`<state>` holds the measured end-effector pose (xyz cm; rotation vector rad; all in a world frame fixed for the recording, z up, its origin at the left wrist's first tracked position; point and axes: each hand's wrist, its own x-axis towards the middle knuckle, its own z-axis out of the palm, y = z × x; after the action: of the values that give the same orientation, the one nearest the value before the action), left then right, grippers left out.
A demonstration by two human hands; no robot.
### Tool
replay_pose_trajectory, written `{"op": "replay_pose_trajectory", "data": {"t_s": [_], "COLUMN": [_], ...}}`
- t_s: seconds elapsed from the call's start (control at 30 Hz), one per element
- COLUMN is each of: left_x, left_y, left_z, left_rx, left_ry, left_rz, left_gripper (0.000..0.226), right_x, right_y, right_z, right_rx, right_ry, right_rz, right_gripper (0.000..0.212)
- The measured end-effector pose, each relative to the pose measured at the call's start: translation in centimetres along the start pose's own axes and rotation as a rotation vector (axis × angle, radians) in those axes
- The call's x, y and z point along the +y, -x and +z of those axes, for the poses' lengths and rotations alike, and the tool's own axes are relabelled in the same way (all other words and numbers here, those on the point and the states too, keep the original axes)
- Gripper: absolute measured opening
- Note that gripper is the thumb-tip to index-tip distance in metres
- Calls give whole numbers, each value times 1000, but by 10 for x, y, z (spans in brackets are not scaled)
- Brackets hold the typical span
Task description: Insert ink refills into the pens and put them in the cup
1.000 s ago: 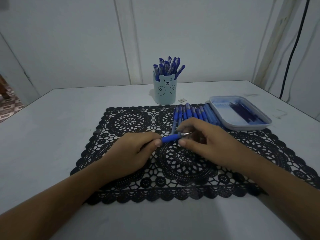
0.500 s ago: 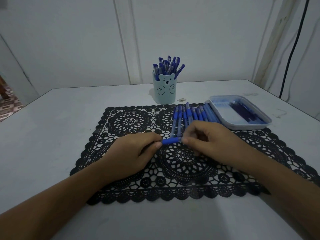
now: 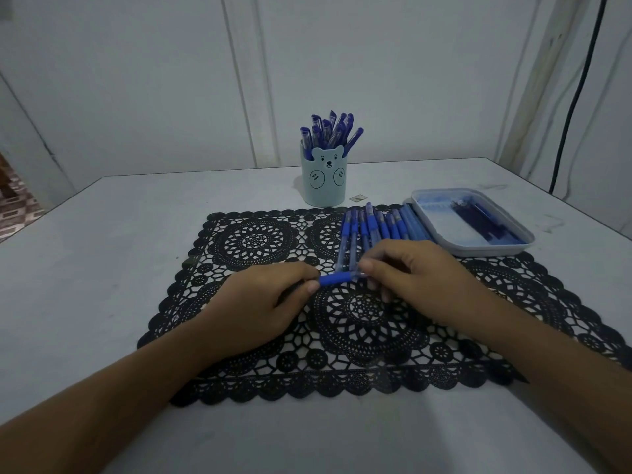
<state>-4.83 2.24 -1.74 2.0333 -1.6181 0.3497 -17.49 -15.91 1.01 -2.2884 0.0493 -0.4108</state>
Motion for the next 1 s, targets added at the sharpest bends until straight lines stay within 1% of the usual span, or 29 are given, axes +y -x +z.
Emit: {"op": "replay_pose_trajectory", "data": {"t_s": [0.03, 0.13, 0.2, 0.27, 0.3, 0.4, 0.47, 0.53, 0.6, 0.73, 0.8, 0.87, 0.93, 0.97, 1.0], "left_x": [0, -2, -3, -3, -3, -3, -2, 0, 1, 2, 2, 1, 1, 1, 1], "left_y": [0, 0, -1, -2, -3, -5, -5, -4, -4, -5, -5, -4, -3, -3, -2], "left_z": [0, 0, 0, 1, 1, 1, 0, 0, 0, -1, -1, 0, 0, 0, 0], "left_rx": [-2, 1, 13, 25, 38, 63, 56, 45, 39, 29, 26, 28, 37, 40, 36], "left_ry": [2, 16, 31, 63, 75, 97, 104, 100, 98, 98, 97, 98, 74, 49, 24], "left_rz": [-8, -80, -169, -255, -284, -331, -337, -337, -337, -327, -323, -311, -277, -241, -195], "left_gripper": [24, 28, 24, 15, 12, 12, 11, 11, 12, 12, 11, 10, 13, 19, 25], "right_x": [0, 2, 5, 7, 6, 3, 3, 5, 7, 7, 6, 6, 5, 3, 1], "right_y": [0, -2, -4, -4, -4, 0, 2, 2, 1, 1, -1, -2, -3, -3, -3], "right_z": [-1, -3, -5, -8, -9, -7, -1, 3, 5, 2, -4, -8, -8, -6, -4], "right_rx": [7, 73, 157, 210, 190, -7, -106, -139, -138, -140, -98, 55, 201, 218, 203], "right_ry": [6, -64, -133, -88, -21, 208, 306, 364, 385, 341, 306, 218, 88, 23, -18], "right_rz": [5, 24, 51, 69, 60, -31, -101, -148, -162, -126, -79, -28, -3, 2, 2], "right_gripper": [14, 18, 18, 14, 13, 7, 7, 15, 22, 27, 19, 5, 5, 4, 9]}}
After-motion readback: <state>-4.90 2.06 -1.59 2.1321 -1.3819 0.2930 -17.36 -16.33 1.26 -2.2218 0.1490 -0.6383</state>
